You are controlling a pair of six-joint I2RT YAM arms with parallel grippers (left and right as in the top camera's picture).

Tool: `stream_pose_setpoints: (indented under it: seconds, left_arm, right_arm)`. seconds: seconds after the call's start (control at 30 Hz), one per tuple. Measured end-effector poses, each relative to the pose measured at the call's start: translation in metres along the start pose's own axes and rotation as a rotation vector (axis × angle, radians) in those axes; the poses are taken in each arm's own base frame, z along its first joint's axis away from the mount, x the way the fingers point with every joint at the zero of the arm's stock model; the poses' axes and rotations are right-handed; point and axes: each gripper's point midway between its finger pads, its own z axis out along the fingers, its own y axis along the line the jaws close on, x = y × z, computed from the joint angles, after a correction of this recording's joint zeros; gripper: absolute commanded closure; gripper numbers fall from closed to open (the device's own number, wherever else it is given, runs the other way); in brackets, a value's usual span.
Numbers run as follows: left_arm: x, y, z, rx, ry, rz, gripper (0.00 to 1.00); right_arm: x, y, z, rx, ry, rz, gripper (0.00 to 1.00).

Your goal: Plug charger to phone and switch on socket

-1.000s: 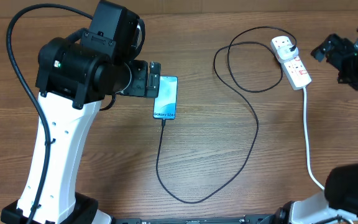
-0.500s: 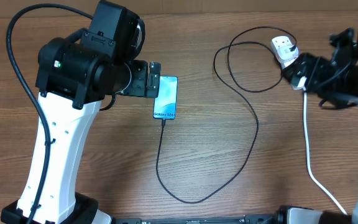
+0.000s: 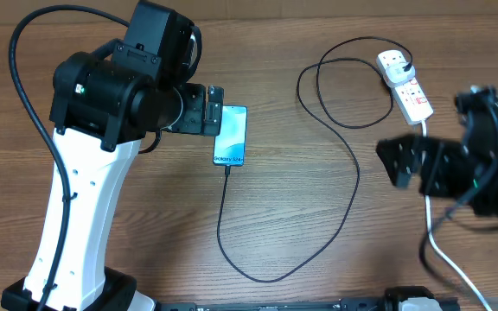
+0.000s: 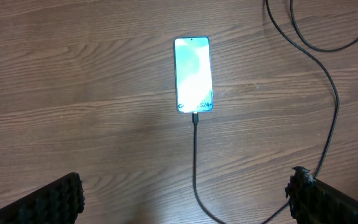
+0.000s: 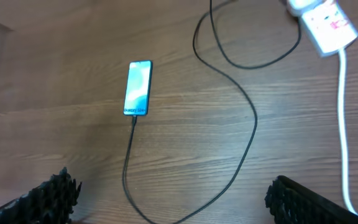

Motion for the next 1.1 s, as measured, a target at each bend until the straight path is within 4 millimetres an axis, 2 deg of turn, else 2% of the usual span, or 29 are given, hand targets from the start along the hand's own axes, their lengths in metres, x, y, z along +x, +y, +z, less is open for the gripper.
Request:
stream_pose_setpoints:
  seconds: [0.1, 0.2, 0.37, 0.6, 1.1]
  left_arm:
    - [0.000, 0.000, 0.000, 0.000, 0.000, 0.000, 0.00]
    - [0.000, 0.000, 0.000, 0.000, 0.000, 0.000, 0.00]
    - [0.000, 0.000, 0.000, 0.000, 0.000, 0.000, 0.00]
    - [0.000, 0.000, 0.000, 0.000, 0.000, 0.000, 0.00]
    - [0.000, 0.000, 0.000, 0.000, 0.000, 0.000, 0.01]
  right_arm:
    - [0.016, -0.001, -0.014, -0.002, -0.038, -0.012, 0.00]
    - [0.035, -0.004, -0.020, -0.002, -0.042, -0.013, 0.00]
    - [0.067, -0.016, -0.005, 0.026, 0.068, 0.065, 0.00]
    - [0.069, -0.021, 0.010, 0.049, 0.126, 0.175, 0.00]
    - [0.068, -0.022, 0.011, 0.058, 0.130, 0.188, 0.00]
